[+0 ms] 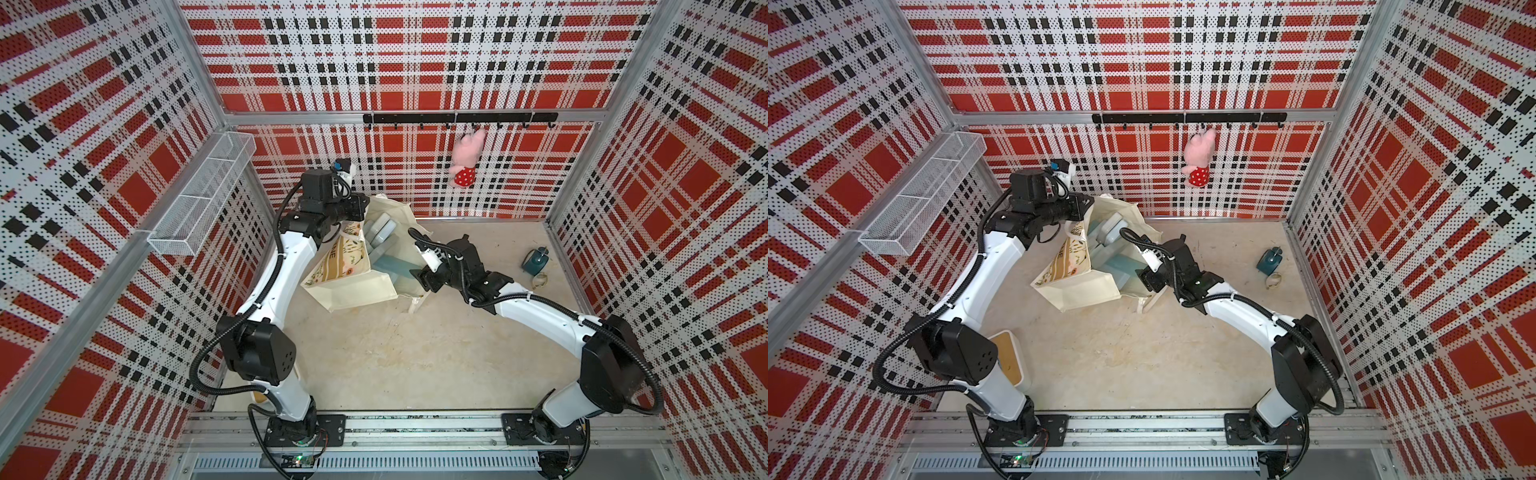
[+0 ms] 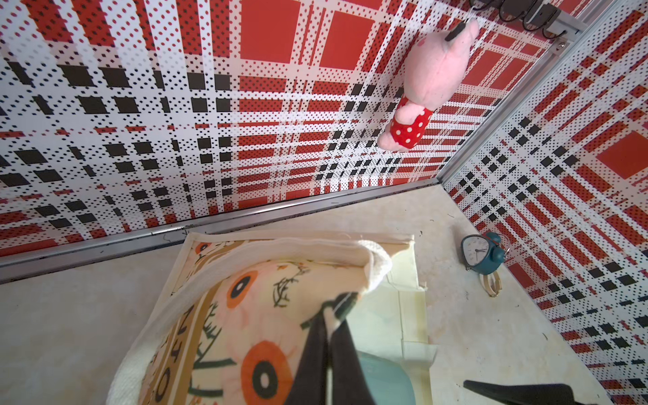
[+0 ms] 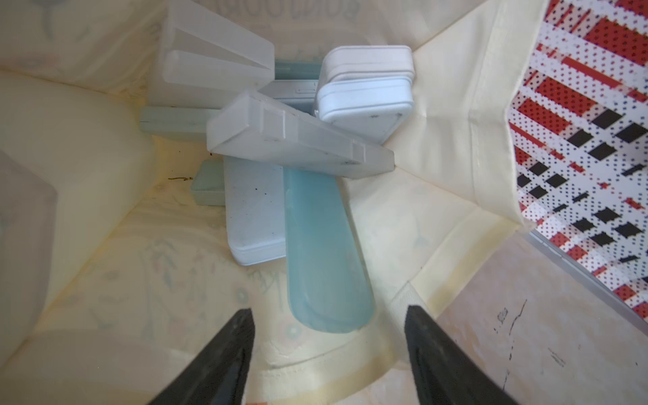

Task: Take out the pencil case from the canvas bag
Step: Pick up the pencil case from the canvas bag.

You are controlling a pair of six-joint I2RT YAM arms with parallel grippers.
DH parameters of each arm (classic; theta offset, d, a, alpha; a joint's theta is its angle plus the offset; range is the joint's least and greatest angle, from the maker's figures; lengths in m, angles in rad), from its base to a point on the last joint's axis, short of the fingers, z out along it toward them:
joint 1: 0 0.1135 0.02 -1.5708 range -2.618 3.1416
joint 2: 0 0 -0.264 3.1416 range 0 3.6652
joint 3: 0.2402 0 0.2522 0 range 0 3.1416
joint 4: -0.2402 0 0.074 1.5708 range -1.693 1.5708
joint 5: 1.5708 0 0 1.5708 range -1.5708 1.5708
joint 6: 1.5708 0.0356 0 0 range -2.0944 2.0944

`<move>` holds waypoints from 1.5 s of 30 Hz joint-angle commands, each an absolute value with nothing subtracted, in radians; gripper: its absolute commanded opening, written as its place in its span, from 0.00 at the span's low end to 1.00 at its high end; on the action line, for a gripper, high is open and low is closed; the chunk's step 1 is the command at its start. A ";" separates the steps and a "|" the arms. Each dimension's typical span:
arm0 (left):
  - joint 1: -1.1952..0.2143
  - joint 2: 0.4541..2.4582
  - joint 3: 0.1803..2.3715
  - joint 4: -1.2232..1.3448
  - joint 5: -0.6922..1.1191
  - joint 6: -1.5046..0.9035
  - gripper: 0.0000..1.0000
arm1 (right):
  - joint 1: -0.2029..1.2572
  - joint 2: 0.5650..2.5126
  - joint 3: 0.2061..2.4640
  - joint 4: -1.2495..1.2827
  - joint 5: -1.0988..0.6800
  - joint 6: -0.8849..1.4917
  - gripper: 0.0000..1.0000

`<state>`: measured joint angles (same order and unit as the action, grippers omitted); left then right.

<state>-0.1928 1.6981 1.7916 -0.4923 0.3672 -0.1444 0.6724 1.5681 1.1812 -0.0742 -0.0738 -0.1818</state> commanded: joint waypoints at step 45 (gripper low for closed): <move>-0.199 1.680 1.873 -0.453 0.449 -0.152 0.00 | 0.686 1.879 1.330 -0.102 -0.043 -0.729 0.59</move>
<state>-0.1925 1.6993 1.8088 -0.5190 0.4007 -0.1520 0.6754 1.8557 1.3014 -0.1081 -0.0391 -0.7124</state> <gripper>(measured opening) 0.054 0.598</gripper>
